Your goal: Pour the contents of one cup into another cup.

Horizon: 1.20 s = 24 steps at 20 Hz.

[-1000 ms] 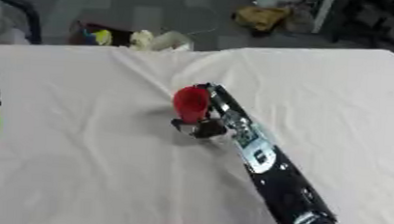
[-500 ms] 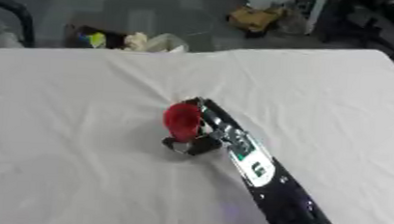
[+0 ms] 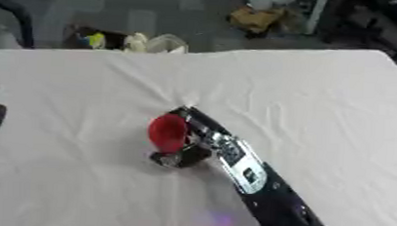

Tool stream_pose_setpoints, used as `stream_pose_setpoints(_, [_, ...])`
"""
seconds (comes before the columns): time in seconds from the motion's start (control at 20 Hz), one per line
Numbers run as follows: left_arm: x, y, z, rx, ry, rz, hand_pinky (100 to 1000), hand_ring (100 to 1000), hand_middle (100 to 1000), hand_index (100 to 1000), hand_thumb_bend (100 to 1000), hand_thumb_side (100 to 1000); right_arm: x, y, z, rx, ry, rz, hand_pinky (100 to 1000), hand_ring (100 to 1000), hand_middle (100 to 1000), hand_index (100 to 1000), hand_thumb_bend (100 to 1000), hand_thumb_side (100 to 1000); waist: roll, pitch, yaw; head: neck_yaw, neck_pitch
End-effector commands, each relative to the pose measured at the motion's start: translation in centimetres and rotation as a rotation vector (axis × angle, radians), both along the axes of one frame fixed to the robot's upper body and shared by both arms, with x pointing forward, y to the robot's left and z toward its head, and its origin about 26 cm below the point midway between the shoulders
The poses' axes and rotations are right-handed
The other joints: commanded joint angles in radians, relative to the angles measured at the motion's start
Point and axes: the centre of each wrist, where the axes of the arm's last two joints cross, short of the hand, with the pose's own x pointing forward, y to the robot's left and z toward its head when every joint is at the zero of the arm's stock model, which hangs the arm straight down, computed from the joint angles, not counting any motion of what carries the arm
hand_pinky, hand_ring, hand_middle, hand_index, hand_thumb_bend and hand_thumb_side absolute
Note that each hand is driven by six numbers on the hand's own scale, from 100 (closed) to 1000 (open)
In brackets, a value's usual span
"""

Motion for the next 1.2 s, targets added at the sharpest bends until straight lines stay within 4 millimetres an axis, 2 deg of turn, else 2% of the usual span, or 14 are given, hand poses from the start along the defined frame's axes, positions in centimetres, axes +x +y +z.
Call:
stream_pose_setpoints(0.05, [-0.3,0.2,1.1,0.060,-0.042,-0.010,100,473,372,580,100,392,0.3,1.0,1.5,-0.006,-0.039,0.051,509,229,163,477,100,100,0.003,-0.021,0.001,-0.001,-0.003])
stream_pose_setpoints(0.7, [-0.3,0.0,1.4,0.190,-0.049,-0.026,100,470,370,583,100,357,0.4,3.9,2.1,-0.063,-0.056,0.186,510,229,162,478,100,100,0.005,-0.024,-0.002,-0.008,-0.008])
stream_pose_setpoints(1.2, [-0.3,0.1,1.5,0.258,-0.057,-0.033,100,469,369,585,100,341,-0.2,5.2,3.0,-0.069,-0.048,0.288,510,230,163,479,100,100,0.008,-0.024,-0.007,-0.007,-0.004])
